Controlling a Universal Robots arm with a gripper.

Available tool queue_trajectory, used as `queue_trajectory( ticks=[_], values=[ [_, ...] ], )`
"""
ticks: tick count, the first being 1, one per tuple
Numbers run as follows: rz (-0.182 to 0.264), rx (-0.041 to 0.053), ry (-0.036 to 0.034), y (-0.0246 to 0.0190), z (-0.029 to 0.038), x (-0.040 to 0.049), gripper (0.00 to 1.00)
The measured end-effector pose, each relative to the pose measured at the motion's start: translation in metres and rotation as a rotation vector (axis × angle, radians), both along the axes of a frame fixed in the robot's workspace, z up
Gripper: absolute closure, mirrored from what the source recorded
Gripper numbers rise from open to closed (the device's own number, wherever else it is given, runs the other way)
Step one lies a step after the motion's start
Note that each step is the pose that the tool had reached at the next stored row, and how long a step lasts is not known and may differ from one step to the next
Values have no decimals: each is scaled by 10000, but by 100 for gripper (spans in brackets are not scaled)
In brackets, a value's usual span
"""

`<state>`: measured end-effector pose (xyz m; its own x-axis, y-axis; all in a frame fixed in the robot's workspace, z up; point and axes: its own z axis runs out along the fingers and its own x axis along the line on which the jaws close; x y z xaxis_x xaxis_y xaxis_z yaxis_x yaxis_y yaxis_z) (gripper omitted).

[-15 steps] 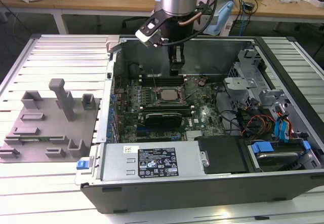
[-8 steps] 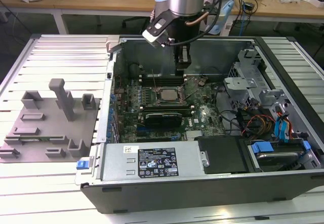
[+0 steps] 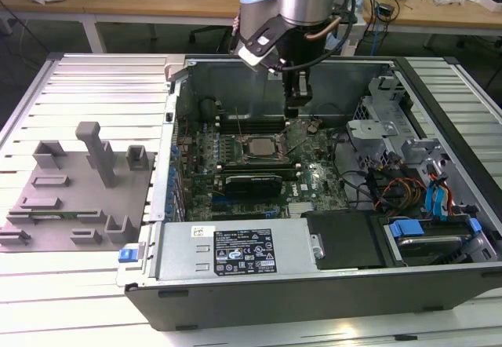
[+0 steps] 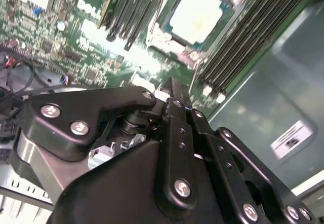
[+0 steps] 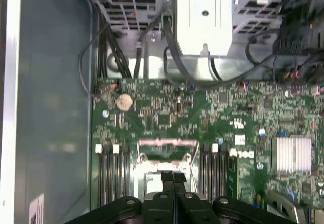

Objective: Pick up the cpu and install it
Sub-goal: 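Close the cpu cover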

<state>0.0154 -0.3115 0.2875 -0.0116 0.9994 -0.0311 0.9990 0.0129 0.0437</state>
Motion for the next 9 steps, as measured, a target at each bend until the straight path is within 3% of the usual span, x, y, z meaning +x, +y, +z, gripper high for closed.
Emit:
queue_trajectory(
  ticks=[9],
  values=[
    [1, 1, 7, 0, -2, 360, 89]
  ],
)
